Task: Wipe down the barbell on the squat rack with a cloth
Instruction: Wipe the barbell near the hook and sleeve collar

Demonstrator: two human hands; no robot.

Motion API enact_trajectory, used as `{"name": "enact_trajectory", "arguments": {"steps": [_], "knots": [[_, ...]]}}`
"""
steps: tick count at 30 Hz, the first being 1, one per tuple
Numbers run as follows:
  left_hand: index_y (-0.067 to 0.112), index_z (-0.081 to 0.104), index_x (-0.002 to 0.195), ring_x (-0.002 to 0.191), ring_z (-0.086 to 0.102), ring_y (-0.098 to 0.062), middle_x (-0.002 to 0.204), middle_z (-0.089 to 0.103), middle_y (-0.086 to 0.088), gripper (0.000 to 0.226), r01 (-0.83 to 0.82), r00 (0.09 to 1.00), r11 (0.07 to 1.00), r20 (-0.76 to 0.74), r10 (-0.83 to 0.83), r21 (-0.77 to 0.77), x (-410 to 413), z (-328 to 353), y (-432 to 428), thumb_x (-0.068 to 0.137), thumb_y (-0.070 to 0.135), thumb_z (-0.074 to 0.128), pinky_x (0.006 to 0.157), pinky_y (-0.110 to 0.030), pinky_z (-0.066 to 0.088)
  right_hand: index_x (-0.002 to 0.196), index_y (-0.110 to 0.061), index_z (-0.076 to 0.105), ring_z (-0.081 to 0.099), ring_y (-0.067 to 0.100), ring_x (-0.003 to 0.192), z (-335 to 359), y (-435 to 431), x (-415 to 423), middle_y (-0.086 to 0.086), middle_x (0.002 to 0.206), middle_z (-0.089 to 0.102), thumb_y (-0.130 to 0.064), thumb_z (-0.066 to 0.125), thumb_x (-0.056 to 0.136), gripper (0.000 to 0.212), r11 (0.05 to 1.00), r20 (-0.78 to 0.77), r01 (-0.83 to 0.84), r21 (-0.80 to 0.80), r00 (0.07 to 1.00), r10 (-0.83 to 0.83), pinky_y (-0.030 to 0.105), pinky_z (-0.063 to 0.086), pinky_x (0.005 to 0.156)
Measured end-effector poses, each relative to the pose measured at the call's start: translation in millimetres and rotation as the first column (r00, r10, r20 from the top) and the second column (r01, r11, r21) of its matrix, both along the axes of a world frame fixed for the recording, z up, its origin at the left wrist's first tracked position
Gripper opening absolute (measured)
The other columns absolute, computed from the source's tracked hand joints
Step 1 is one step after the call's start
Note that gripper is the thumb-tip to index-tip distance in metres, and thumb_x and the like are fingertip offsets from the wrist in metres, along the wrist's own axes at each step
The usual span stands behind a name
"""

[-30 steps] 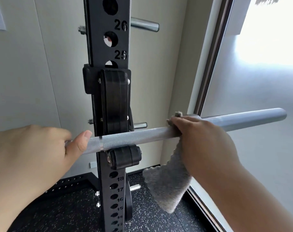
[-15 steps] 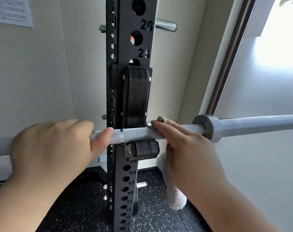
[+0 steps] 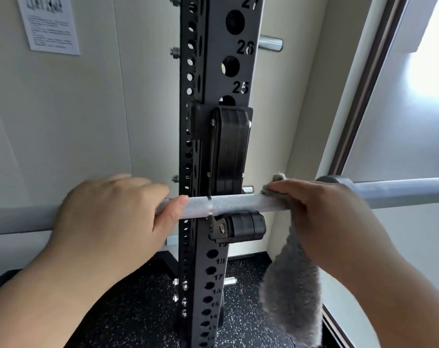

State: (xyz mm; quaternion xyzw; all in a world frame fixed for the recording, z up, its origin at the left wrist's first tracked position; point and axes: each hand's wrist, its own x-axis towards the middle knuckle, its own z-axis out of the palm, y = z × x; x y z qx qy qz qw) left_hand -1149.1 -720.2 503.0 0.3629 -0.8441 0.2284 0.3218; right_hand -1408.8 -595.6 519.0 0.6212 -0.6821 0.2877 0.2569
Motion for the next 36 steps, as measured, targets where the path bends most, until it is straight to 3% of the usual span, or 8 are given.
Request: {"name": "enact_trajectory", "arguments": {"steps": [4,7,13,19,23,28,33,36], "knots": [[0.029,0.060,0.066,0.064,0.056,-0.013,0.057,0.054,0.010,0.097,-0.205,0.966,0.955,0.202,0.162,0.215,13,19,-16,0.074,0.096,-0.008,0.069,-0.038,0.046,0.126,-0.059,0.064,0.068,0.000,0.086,11,-11,22,-0.031,0.106,0.073,-0.013,0.062,0.095,0.055,0.975,0.017,-0.156,0.158,0.988,0.156,0.017,0.056,0.079],[0.022,0.058,0.067,0.051,0.057,-0.009,0.052,0.057,0.005,0.108,-0.224,0.963,0.908,0.222,0.151,0.354,14,18,-18,0.061,0.102,-0.014,0.056,-0.030,0.051,0.125,-0.070,0.057,0.054,-0.003,0.075,27,-1,14,-0.027,0.106,0.075,-0.022,0.062,0.098,0.055,0.968,-0.057,-0.060,0.245,0.995,0.076,0.004,0.038,0.064],[0.021,0.052,0.062,0.048,0.049,-0.008,0.048,0.051,0.004,0.103,-0.252,0.963,0.954,0.135,0.231,0.162,10,10,-8,0.065,0.101,-0.012,0.048,-0.026,0.038,0.125,-0.065,0.061,0.068,-0.004,0.108,20,-9,33,-0.037,0.120,0.066,-0.008,0.068,0.090,0.067,0.958,0.004,-0.172,0.228,0.984,0.176,0.026,0.060,0.088],[0.025,0.031,0.050,0.034,0.034,-0.018,0.039,0.029,0.009,0.080,-0.152,0.988,0.988,-0.041,0.150,-0.034,11,-3,-14,0.082,0.097,0.018,0.049,-0.020,0.028,0.124,-0.074,0.049,0.072,-0.002,0.096,25,4,-3,-0.039,0.112,0.068,-0.019,0.075,0.088,0.071,0.984,-0.056,-0.103,0.142,0.992,0.112,0.024,0.061,0.074],[0.021,0.033,0.056,0.042,0.043,-0.025,0.046,0.034,0.004,0.079,-0.162,0.985,0.983,-0.079,0.155,-0.084,11,-8,-10,0.085,0.094,0.026,0.054,-0.026,0.026,0.123,-0.048,0.072,0.043,-0.023,0.118,9,-16,8,-0.029,0.120,0.069,-0.004,0.075,0.088,0.056,0.916,-0.027,-0.356,0.182,0.930,0.367,-0.004,0.041,0.093],[0.021,0.033,0.062,0.050,0.040,-0.025,0.056,0.027,0.004,0.073,-0.122,0.988,0.988,-0.109,0.112,-0.098,10,-11,-6,0.089,0.088,0.042,0.059,-0.033,0.023,0.117,-0.080,0.051,0.069,-0.008,0.096,31,3,-13,-0.045,0.115,0.062,-0.046,0.056,0.092,0.043,0.943,-0.014,-0.215,0.253,0.974,0.226,0.016,0.057,0.080],[0.022,0.036,0.060,0.049,0.044,-0.026,0.053,0.033,0.004,0.074,-0.137,0.987,0.990,-0.083,0.134,-0.025,10,-8,0,0.087,0.091,0.034,0.057,-0.032,0.024,0.118,-0.059,0.068,0.068,-0.005,0.101,31,-5,-21,-0.039,0.115,0.066,-0.025,0.058,0.096,0.042,0.925,0.058,-0.257,0.280,0.966,0.251,0.032,0.058,0.086],[0.024,0.040,0.060,0.054,0.051,-0.028,0.054,0.041,0.007,0.071,-0.141,0.988,0.990,-0.052,0.142,0.022,10,-8,0,0.087,0.089,0.029,0.054,-0.031,0.027,0.116,-0.056,0.070,0.065,-0.002,0.089,37,-22,-4,-0.028,0.104,0.062,-0.039,0.056,0.093,0.032,0.891,0.082,-0.313,0.328,0.949,0.303,0.029,0.054,0.080]]}}
